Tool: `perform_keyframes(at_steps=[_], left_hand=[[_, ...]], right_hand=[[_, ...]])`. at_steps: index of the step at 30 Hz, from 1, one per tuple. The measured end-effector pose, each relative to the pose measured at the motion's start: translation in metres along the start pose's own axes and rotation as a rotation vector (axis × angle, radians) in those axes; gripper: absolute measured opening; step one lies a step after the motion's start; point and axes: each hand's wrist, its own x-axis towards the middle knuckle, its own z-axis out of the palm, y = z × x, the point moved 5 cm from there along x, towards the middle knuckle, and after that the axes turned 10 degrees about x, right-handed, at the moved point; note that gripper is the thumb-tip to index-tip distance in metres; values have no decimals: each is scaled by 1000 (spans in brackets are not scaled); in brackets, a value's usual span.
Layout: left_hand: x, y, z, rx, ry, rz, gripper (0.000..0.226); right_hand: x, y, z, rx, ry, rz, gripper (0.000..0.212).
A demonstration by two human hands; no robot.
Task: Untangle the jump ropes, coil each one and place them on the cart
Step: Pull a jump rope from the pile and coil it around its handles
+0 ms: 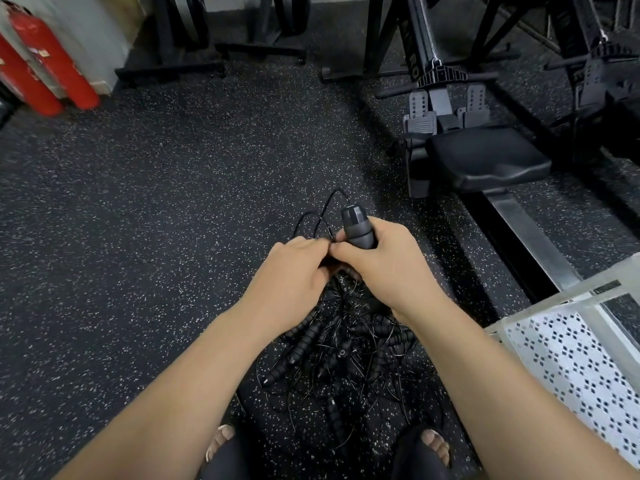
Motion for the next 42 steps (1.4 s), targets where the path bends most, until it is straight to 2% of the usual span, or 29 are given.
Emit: perform_keyframes(at_steps=[4,9,14,21,23,26,30,33,36,39,42], left_hand=[[1,0,0,-42,9,2,4],[5,-4,5,-15,22,-45,13],[7,-16,7,-21,5,-99,15],[7,-30,8,92,-65,-170,16],[8,-31,6,132,-96,-218,9],[8,-34,6,136,-100,-270,21],[7,-33,8,102,-78,-257,15],[5,-30,6,46,-60,-206,18],[6,-22,3,63,-29,-152,16],[7,-15,0,56,8,-97,12],[7,-13,-2,25,33,-70,22]], right_hand=[[0,-2,-1,-133,-6,-42,8],[-3,-5,3,-157,-19,28,10],[-10,-21,1,91,-55,59,8],[-11,-44,-19,498,32,34,14],[-11,-45,-20,551,57,22,14],[-12,-48,-19,614,88,-5,12],[-10,-48,-22,691,115,-7,8],[-6,-36,-23,571,64,82,8],[-8,-15,-17,267,-34,195,16],[-10,-6,-5,16,-75,152,14],[-6,-3,0,-53,-34,95,13]])
